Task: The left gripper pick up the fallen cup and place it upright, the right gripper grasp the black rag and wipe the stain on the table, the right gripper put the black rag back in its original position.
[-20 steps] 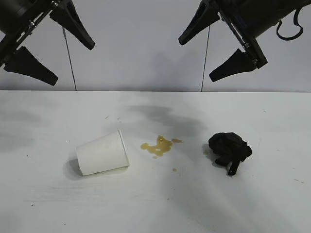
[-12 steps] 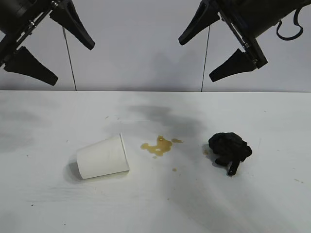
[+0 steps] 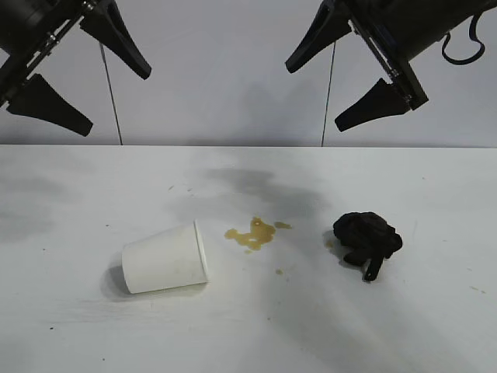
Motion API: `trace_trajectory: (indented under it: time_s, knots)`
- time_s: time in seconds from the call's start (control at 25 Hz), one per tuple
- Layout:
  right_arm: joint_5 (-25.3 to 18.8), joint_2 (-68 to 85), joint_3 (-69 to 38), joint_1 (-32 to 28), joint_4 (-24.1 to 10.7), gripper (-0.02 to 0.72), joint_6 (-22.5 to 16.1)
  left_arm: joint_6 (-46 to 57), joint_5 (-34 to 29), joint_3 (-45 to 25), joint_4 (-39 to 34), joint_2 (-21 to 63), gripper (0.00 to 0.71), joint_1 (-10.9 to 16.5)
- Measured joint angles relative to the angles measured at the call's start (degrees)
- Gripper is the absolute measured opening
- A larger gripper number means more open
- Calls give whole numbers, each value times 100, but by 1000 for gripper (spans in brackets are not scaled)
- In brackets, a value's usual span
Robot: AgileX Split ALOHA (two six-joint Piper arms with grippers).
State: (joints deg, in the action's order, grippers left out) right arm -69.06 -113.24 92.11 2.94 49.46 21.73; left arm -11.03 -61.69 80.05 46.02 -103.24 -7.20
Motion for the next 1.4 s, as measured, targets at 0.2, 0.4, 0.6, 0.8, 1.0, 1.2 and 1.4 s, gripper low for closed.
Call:
trace_trajectory:
  time_s: [0.2, 0.4, 0.6, 0.8, 1.0, 1.2, 1.4]
  knots:
    - [0, 0, 0, 0, 0, 650, 0, 0, 0, 0, 0, 0, 636, 0]
    - [0, 0, 0, 0, 0, 650, 0, 0, 62, 0, 0, 0, 636, 0]
    - [0, 0, 0, 0, 0, 650, 0, 0, 137, 0, 0, 0, 636, 0]
    - [0, 0, 0, 0, 0, 650, 0, 0, 189, 0, 0, 0, 636, 0]
    - [0, 0, 0, 0, 0, 650, 0, 0, 196, 0, 0, 0, 636, 0]
    - [0, 0, 0, 0, 0, 650, 0, 0, 198, 0, 0, 0, 636, 0]
    - [0, 0, 0, 0, 0, 650, 0, 0, 178, 0, 0, 0, 636, 0]
